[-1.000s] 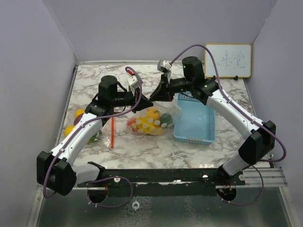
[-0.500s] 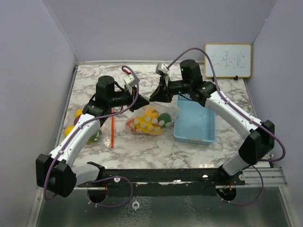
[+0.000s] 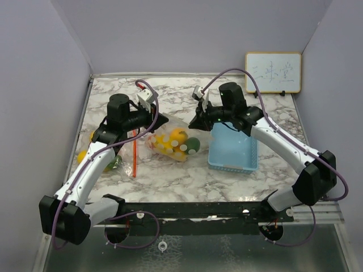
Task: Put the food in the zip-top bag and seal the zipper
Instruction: Zip the zipper food storage bag at the center of the board.
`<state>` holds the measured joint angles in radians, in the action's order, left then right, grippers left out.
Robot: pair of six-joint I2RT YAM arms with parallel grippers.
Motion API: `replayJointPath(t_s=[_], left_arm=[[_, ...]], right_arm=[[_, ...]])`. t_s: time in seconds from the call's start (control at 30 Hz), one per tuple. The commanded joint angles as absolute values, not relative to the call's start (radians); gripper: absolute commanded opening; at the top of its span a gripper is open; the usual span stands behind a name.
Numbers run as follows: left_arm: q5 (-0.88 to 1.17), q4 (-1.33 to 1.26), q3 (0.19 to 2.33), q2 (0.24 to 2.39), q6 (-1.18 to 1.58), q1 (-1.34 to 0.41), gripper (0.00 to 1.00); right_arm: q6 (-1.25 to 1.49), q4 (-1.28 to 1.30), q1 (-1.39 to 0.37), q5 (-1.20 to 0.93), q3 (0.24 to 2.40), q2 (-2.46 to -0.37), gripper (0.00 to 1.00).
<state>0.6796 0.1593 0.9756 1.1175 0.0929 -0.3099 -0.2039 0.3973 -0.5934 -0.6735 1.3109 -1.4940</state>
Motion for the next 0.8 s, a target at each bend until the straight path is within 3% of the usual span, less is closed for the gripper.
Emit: replayJointPath(t_s=[0.0, 0.57, 0.77], left_arm=[[0.448, 0.176, 0.987, 1.088, 0.067, -0.278, 0.00], [0.220, 0.230, 1.027, 1.129, 0.123, -0.248, 0.00], [0.207, 0.236, 1.039, 1.150, 0.144, -0.245, 0.00]], right_arm=[[-0.178, 0.515, -0.575, -0.474, 1.240, -1.427, 0.02], [-0.092, 0.682, -0.562, -0.091, 1.159, -1.434, 0.02], [-0.081, 0.676, -0.558, -0.121, 1.203, -1.449, 0.02]])
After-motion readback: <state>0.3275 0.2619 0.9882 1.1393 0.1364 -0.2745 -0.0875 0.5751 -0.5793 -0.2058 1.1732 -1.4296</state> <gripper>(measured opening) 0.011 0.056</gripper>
